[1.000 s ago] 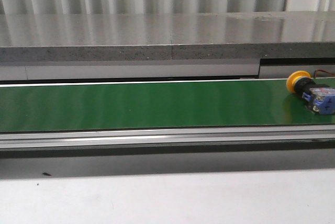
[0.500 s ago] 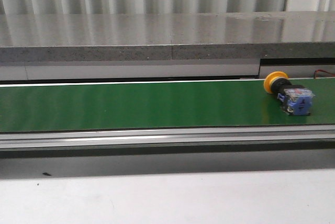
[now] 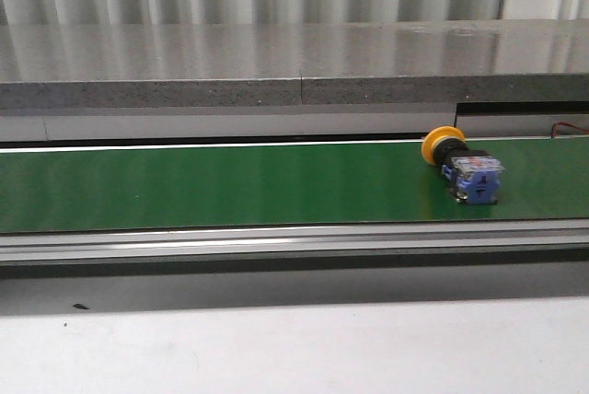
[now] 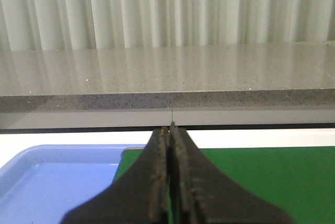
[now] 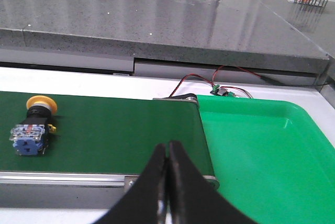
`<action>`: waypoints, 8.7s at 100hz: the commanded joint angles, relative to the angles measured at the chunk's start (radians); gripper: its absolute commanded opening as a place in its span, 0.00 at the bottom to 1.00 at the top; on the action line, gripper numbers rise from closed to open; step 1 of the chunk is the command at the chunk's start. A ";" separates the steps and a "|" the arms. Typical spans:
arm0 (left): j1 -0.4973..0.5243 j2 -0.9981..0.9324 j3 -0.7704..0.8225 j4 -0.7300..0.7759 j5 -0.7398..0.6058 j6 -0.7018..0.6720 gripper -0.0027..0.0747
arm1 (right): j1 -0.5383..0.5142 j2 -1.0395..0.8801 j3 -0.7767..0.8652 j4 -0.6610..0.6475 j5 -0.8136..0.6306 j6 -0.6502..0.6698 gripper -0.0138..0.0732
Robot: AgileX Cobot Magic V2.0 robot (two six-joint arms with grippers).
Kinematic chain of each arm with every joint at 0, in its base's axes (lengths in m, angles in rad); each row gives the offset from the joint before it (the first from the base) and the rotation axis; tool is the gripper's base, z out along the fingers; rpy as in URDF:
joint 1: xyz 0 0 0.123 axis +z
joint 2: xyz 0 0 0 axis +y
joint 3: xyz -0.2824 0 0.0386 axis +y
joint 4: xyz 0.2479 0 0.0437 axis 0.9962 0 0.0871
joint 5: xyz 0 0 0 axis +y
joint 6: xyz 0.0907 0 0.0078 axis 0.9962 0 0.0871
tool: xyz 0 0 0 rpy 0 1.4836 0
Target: Move button from right to left
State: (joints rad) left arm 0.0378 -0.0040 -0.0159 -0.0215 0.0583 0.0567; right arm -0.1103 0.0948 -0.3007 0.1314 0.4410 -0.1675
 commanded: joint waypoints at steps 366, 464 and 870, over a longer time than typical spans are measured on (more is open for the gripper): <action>-0.603 1.808 -1.528 0.034 0.993 -0.505 0.12 | -0.002 0.012 -0.027 0.005 -0.087 -0.010 0.08; -0.023 1.740 -1.596 0.096 1.207 0.046 0.12 | -0.002 0.012 -0.025 0.005 -0.087 -0.010 0.08; -0.140 0.541 -0.509 -0.117 0.344 0.097 0.01 | -0.002 0.012 -0.025 0.005 -0.087 -0.010 0.08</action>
State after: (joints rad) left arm -0.0933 0.6075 -0.5352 -0.1168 0.4870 0.1612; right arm -0.1103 0.0948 -0.3007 0.1314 0.4410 -0.1675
